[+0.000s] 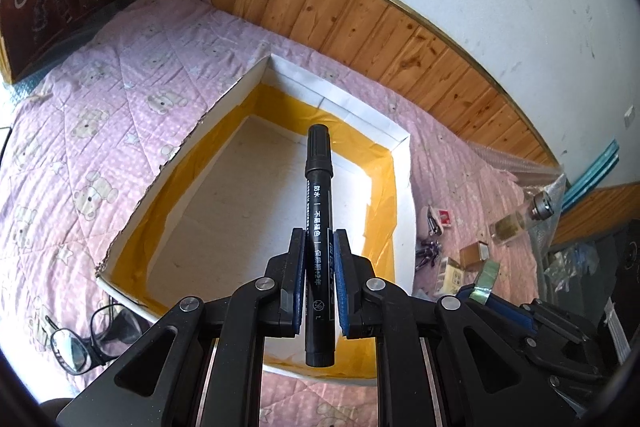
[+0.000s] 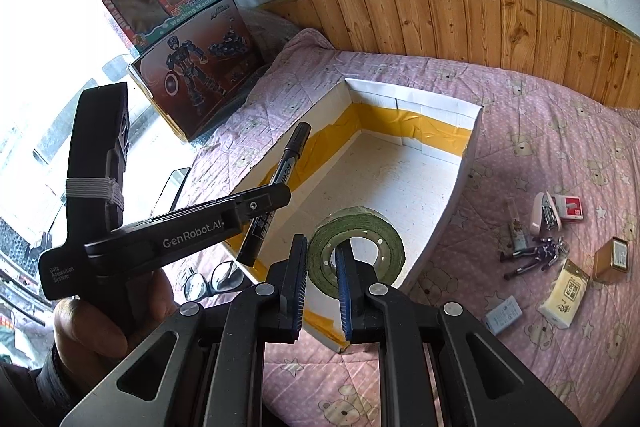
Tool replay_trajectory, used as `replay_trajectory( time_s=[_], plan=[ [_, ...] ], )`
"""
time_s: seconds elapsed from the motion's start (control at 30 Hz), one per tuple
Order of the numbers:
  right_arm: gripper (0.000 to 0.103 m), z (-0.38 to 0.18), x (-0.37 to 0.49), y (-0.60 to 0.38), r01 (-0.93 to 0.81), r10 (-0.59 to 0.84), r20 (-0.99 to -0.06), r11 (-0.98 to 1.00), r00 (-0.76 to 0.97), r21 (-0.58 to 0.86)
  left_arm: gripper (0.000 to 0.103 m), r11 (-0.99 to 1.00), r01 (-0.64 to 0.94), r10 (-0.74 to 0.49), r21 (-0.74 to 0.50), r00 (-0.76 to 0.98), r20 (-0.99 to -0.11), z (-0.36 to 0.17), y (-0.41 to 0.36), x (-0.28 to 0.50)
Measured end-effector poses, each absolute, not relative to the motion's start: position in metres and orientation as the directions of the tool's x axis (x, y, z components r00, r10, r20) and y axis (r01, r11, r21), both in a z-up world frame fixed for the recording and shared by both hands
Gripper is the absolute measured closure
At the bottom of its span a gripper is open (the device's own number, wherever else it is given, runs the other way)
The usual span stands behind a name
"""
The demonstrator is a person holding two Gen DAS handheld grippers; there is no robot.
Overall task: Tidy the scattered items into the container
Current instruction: 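Lower both tools into the box and open them to drop tape and marker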
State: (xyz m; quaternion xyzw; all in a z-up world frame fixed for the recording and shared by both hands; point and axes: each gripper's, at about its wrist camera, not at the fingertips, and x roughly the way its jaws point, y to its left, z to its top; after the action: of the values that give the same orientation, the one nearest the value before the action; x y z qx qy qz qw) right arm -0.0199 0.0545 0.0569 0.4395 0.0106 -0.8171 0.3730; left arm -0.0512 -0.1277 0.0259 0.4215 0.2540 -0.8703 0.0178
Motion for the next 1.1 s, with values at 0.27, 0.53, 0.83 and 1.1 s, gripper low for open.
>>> replay_trajectory(
  time_s=[0.27,0.53,0.83,1.1],
  plan=[
    [0.088,0.059,-0.039,0.044,0.624,-0.597,-0.734,-0.718,-0.324,0.308,0.089,-0.863,0.242,0.21,-0.443,-0.627,-0.751,0.025,-0.132,-0.071],
    [0.088,0.055,-0.06,0.037,0.621,-0.594,-0.743,-0.717,-0.308,0.316,0.089,-0.857,0.256,0.22,-0.448,-0.604,-0.766,0.019,-0.134,-0.091],
    [0.088,0.049,-0.087,0.031,0.604,-0.601,-0.749,-0.716,-0.278,0.35,0.089,-0.842,0.292,0.216,-0.453,-0.588,-0.78,0.014,-0.143,-0.113],
    [0.088,0.037,-0.112,0.024,0.586,-0.591,-0.77,-0.721,-0.24,0.37,0.089,-0.839,0.315,0.206,-0.443,-0.57,-0.795,0.006,-0.148,-0.134]
  ],
)
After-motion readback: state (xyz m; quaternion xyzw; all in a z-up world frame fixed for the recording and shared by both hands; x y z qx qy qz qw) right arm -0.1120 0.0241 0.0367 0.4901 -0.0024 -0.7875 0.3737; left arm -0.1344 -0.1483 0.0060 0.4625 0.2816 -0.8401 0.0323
